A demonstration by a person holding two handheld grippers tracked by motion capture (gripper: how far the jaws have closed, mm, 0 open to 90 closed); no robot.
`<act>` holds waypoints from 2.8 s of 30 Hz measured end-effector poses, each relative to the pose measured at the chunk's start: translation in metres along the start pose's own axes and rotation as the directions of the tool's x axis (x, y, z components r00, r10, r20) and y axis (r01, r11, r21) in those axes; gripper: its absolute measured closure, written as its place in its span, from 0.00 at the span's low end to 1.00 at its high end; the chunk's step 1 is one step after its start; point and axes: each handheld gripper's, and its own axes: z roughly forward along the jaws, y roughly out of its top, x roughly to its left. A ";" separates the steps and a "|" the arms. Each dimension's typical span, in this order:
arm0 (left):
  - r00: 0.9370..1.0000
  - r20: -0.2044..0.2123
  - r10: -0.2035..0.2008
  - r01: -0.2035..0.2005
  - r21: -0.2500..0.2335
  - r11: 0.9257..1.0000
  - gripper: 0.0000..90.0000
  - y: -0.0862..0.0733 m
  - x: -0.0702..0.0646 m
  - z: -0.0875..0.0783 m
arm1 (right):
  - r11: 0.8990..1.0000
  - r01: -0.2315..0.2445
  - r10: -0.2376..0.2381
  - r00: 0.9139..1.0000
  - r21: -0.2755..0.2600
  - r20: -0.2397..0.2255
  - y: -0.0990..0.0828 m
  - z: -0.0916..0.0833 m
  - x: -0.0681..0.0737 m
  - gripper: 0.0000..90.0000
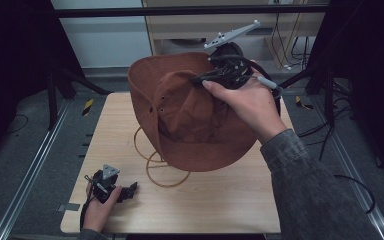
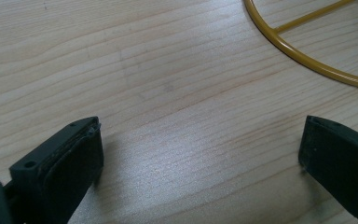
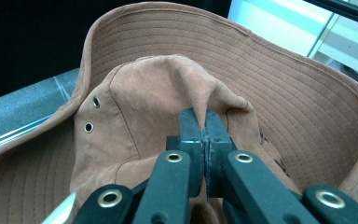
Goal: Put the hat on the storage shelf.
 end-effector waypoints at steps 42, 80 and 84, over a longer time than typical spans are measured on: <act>1.000 0.003 -0.001 0.001 0.002 1.000 0.00 0.000 0.000 0.000 | 0.999 0.045 -0.043 0.996 0.020 -0.082 0.014 0.060 0.038 0.99; 1.000 0.006 0.012 -0.012 0.012 1.000 0.00 0.001 0.001 0.000 | 0.992 0.068 -0.058 0.993 0.103 -0.101 0.005 0.093 0.051 0.99; 1.000 0.003 -0.002 0.002 -0.001 1.000 0.00 0.000 0.000 0.000 | 0.991 0.070 -0.059 0.994 0.113 -0.096 0.003 0.094 0.050 0.99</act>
